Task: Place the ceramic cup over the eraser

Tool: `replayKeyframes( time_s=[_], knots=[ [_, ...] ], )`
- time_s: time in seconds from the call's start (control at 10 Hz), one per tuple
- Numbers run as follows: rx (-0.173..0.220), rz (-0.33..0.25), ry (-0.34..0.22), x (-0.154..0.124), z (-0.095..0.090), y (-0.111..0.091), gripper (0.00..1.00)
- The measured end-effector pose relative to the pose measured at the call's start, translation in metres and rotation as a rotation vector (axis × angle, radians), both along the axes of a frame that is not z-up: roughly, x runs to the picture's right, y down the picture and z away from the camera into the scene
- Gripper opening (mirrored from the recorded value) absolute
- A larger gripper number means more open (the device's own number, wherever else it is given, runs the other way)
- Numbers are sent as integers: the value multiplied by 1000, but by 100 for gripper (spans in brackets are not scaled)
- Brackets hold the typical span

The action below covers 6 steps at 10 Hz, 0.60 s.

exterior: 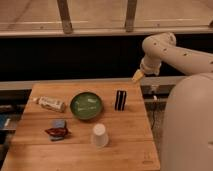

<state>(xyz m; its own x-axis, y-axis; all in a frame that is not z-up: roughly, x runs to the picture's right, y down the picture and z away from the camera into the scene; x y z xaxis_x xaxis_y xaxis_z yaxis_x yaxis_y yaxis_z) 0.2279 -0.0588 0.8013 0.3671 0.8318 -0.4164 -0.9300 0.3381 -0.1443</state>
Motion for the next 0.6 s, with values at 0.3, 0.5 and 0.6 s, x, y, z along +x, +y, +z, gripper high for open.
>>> replayKeyframes(
  time_s=[0.3, 0.5, 0.6],
  knots=[
    [5, -3, -5, -1, -1, 0, 80],
    [19, -35, -30, -7, -10, 8, 80],
    [30, -49, -48, -13, -20, 17, 80]
  ],
)
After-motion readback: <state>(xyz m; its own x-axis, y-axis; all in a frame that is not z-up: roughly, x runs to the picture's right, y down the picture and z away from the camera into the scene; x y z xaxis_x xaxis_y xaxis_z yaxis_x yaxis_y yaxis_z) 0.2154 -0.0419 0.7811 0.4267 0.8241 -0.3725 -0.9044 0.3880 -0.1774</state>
